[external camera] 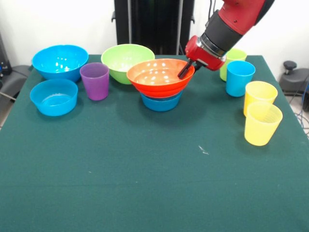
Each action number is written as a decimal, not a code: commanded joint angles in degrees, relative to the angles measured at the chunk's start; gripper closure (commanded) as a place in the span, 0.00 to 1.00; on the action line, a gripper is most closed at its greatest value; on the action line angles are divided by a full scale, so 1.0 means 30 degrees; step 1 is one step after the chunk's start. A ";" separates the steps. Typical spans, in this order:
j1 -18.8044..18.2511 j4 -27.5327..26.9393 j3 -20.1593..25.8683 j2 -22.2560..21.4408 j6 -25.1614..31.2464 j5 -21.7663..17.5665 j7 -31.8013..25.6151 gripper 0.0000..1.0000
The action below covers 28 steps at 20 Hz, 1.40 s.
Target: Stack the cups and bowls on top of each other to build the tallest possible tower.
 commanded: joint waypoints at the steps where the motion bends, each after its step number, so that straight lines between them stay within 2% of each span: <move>1: -0.0132 -0.0115 0.2287 0.0733 0.2162 0.0726 0.2516 1.00; 28: -0.0013 -0.0324 0.2182 0.1071 0.2500 0.0608 0.2451 1.00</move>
